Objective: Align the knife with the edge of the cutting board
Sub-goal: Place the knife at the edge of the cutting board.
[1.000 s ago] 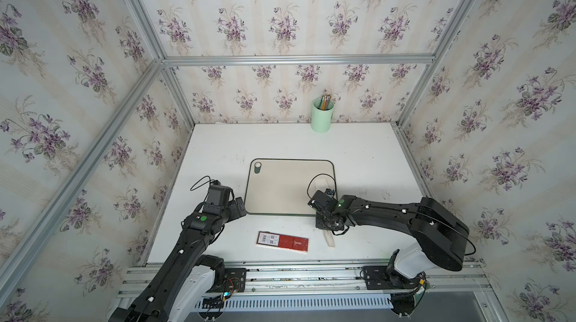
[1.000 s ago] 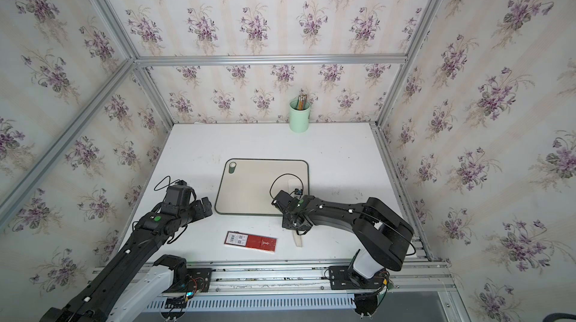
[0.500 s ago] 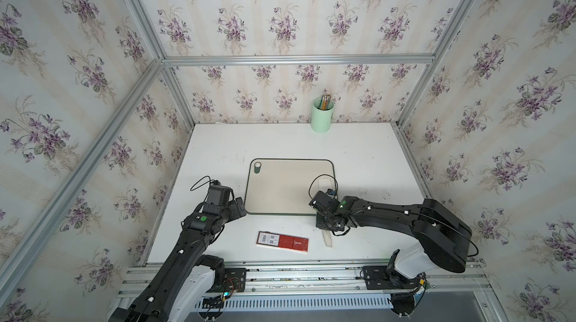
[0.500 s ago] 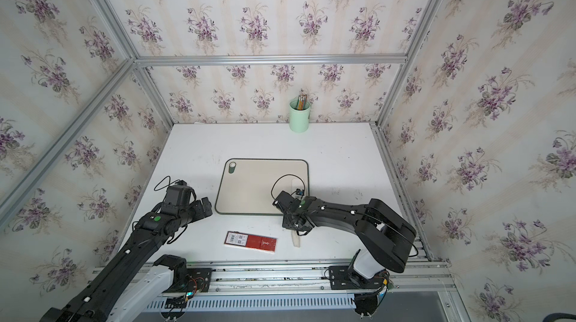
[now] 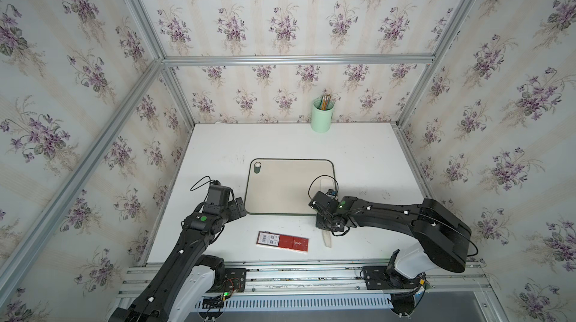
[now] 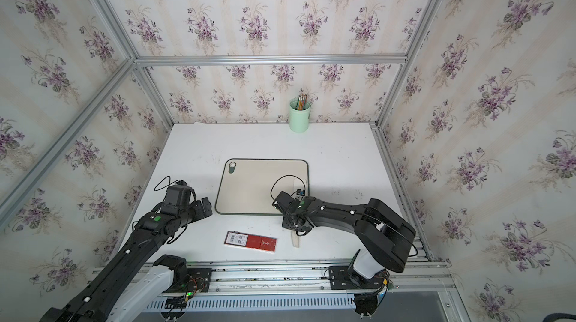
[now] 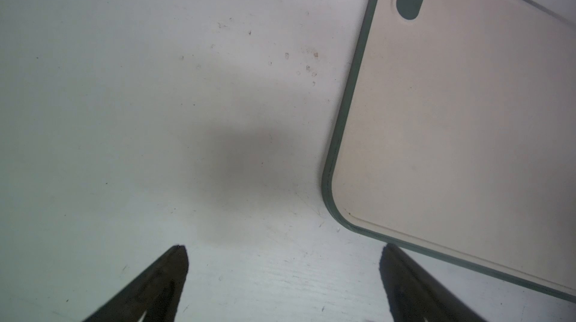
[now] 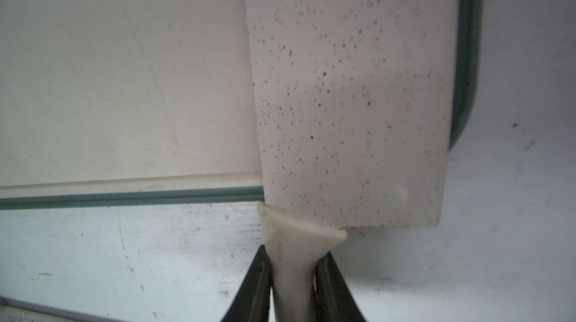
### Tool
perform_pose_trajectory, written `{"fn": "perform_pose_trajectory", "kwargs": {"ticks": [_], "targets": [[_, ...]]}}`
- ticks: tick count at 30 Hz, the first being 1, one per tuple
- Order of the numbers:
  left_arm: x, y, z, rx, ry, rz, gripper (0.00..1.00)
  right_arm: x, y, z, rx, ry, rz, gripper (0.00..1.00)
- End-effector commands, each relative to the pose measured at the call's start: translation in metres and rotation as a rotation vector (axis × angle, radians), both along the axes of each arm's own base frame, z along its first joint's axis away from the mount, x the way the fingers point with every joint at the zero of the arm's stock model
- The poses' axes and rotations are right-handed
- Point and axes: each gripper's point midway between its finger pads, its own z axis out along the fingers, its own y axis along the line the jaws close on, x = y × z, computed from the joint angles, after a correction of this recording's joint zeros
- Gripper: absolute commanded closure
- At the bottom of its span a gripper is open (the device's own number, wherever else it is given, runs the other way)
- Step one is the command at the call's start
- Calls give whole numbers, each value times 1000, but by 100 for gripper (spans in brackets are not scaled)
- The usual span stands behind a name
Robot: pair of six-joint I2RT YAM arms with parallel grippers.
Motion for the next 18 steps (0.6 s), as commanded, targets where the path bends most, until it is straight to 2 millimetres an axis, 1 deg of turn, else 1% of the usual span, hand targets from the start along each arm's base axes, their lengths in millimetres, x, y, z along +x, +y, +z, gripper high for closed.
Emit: {"fn": "perform_pose_trajectory", "kwargs": {"ticks": [1,6,14,16,18], "targets": [[3,0,2,-1,-12,6,1,2,-7,1,-32,-14,-22,81],[3,0,3,-2,-15,6,1,3,-9,-1,-43,-16,-29,81],[3,0,3,-1,-14,5,1,2,-7,-3,-34,-10,-24,81],[2,1,3,-1,-14,6,1,1,-8,-4,-34,-9,-28,80],[2,0,3,-1,-13,5,1,1,-7,-3,-32,-10,-29,76]]}}
